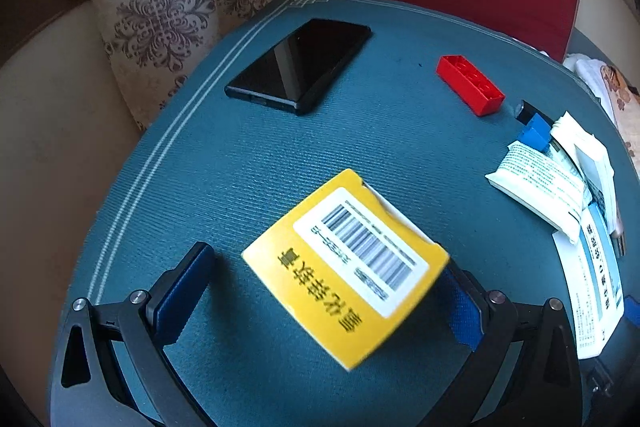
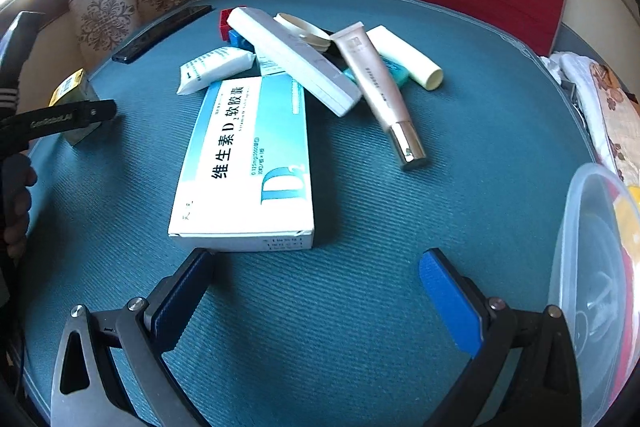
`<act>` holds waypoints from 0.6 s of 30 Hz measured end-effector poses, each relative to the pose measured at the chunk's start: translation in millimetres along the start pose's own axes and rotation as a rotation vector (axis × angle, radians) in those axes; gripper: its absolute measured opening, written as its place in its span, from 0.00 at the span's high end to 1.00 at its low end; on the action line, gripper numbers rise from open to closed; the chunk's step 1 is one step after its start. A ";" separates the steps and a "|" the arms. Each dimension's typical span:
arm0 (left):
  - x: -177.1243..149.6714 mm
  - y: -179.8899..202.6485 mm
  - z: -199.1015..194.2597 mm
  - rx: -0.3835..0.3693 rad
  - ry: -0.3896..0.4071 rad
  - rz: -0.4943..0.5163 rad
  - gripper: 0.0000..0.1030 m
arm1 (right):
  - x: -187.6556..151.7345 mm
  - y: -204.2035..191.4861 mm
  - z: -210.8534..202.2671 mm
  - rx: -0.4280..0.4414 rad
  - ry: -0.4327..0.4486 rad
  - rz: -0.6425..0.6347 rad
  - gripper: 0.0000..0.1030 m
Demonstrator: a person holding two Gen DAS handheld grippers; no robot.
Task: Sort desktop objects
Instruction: 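Grasp the yellow medicine box with the left gripper and lift it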
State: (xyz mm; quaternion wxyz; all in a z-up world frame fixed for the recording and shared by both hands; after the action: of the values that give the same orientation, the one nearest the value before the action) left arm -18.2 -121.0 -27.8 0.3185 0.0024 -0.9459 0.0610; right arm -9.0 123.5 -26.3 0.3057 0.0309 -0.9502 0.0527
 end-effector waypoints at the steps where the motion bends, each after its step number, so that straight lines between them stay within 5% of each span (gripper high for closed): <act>1: 0.2 -0.5 -0.4 0.003 0.008 0.001 0.00 | -0.1 -0.1 0.1 0.004 0.001 -0.001 0.00; 5: 0.9 -2.2 -2.5 -0.002 0.031 0.002 0.09 | 0.1 -0.4 -1.2 0.026 0.004 0.000 0.00; 10: 2.5 0.8 -10.0 -0.052 0.079 0.018 0.37 | -0.6 -1.1 -8.5 0.090 0.006 0.027 0.00; 15: 2.2 10.7 -15.1 -0.122 0.100 0.040 0.38 | 6.0 -3.1 -13.2 0.199 -0.003 0.110 0.00; 18: 2.3 17.4 -17.6 -0.148 0.108 0.053 0.38 | 14.7 -12.2 -9.2 0.189 0.002 0.098 0.00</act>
State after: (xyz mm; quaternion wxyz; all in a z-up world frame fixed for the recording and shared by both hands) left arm -10.2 -101.5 -14.5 0.3667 -0.0497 -0.9290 -0.0007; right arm -14.5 112.1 -9.3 0.2995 0.0131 -0.9410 0.1568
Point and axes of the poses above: each gripper's, at about its wrist camera, not at the fingertips, and z roughly the way its jaws point, y to its right, x to its top, the point moved 4 cm from there along z, roughly the way its jaws point, and after that the axes turned 11 degrees about z, right-handed, at the moved point
